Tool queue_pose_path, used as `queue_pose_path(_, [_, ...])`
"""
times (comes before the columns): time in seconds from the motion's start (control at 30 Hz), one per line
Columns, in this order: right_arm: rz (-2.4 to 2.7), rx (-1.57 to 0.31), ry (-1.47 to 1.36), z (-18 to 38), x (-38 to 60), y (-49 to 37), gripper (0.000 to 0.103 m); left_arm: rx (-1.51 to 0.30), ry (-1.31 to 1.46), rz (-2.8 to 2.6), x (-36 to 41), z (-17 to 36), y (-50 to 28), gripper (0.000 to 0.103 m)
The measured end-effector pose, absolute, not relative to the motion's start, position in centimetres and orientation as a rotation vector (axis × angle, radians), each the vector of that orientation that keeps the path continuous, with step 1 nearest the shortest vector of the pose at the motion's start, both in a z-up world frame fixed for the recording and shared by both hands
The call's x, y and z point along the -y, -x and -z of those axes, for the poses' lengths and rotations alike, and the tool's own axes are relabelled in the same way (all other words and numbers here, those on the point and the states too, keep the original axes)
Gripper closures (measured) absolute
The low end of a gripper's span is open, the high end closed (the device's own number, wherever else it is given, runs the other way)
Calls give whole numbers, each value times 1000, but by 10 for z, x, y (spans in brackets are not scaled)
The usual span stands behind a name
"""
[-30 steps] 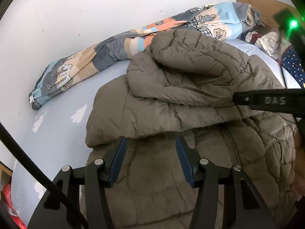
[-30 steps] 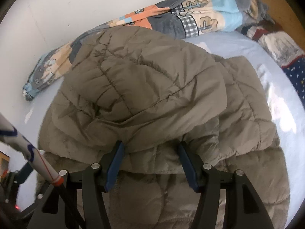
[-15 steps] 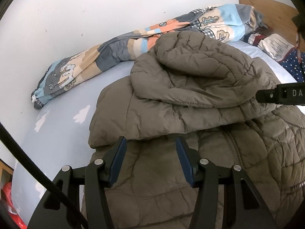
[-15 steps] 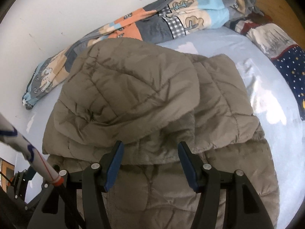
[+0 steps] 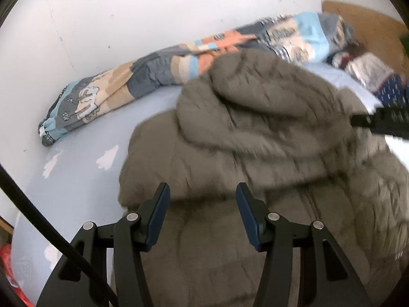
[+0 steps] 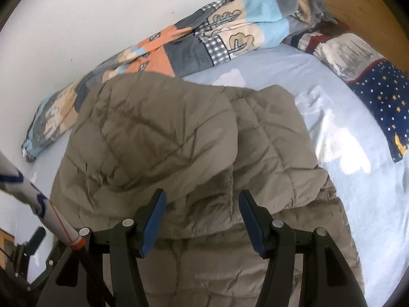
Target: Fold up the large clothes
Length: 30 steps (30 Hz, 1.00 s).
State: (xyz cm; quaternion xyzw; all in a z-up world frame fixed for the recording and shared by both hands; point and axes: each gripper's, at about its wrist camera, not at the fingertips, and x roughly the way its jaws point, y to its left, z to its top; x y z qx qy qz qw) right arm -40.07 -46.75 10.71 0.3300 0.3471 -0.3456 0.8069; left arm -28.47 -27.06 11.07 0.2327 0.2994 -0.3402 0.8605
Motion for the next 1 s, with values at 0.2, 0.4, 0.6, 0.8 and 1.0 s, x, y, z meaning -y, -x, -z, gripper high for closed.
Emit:
queue_pose_path(0.2, [737, -660, -748, -115, 483, 405, 44, -725, -385, 702, 283, -114, 236, 50])
queue_pose_path(0.4, [716, -660, -760, -106, 491, 402, 66, -713, -354, 704, 302, -113, 230, 50])
queue_pose_path(0.6, [703, -754, -734, -85, 488, 387, 66, -825, -437, 645, 330, -78, 213, 48])
queue_pose_path(0.8, [709, -844, -694, -70, 487, 376, 65, -829, -467, 623, 333, -65, 216, 46])
queue_pose_path(1.0, [720, -875, -732, -60, 487, 377, 60, -767, -523, 590, 334, -68, 232, 46])
